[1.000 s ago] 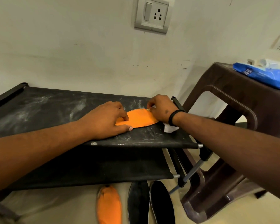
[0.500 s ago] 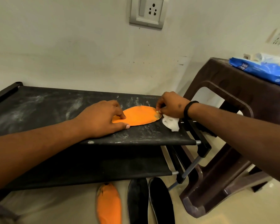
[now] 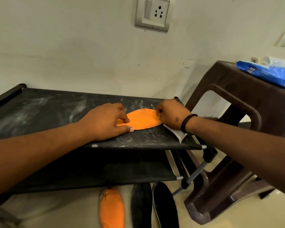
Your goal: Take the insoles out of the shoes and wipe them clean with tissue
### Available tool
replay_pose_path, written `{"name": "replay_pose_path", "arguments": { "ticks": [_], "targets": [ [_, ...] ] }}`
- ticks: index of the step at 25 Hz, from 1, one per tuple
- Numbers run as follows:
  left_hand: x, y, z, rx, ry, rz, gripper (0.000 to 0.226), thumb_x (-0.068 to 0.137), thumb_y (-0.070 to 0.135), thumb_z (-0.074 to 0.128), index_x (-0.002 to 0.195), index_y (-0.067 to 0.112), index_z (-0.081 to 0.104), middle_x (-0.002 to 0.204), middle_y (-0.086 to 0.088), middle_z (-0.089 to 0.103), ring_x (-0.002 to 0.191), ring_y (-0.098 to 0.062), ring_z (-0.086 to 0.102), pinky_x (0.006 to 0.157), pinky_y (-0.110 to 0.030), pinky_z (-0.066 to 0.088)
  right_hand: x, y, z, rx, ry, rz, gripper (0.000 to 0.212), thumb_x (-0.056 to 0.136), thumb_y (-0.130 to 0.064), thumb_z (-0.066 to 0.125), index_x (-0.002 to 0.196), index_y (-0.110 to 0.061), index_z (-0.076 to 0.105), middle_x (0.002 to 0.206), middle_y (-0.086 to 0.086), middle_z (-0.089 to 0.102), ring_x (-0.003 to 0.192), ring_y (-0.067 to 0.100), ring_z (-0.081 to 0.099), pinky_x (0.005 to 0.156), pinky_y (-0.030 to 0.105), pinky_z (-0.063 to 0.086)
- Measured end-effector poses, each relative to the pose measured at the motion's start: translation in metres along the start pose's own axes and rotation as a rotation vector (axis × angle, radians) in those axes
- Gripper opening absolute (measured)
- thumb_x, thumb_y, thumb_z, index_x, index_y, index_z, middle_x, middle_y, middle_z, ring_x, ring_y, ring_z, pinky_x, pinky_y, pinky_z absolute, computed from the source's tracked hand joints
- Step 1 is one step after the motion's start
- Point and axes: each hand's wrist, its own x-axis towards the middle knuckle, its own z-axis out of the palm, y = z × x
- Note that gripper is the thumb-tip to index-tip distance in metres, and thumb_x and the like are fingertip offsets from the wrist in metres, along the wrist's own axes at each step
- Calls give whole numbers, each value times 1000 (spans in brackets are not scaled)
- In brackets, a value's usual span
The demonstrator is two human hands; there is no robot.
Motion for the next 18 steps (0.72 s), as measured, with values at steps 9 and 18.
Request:
{"name": "replay_pose_path", "arguments": {
  "ticks": [9,18],
  "targets": [
    [0,0,1,12,-1,7,51,88,70,53,123,36,69,130,12,56,114,-8,54,89,-32,48,6,7,-1,101,64,111,17,90,-8,59,100,-10,73,104,7,71,94,24,66,87,38,56],
    [2,-1,-1,28,-3,9,52,89,69,51,125,37,68,130,13,56,114,-9,53,89,-32,48,-15,-14,-14,110,4,-54,14,91,-18,64,103,-15,71,108,3,69,99,19,64,91,35,53]
  ]
}}
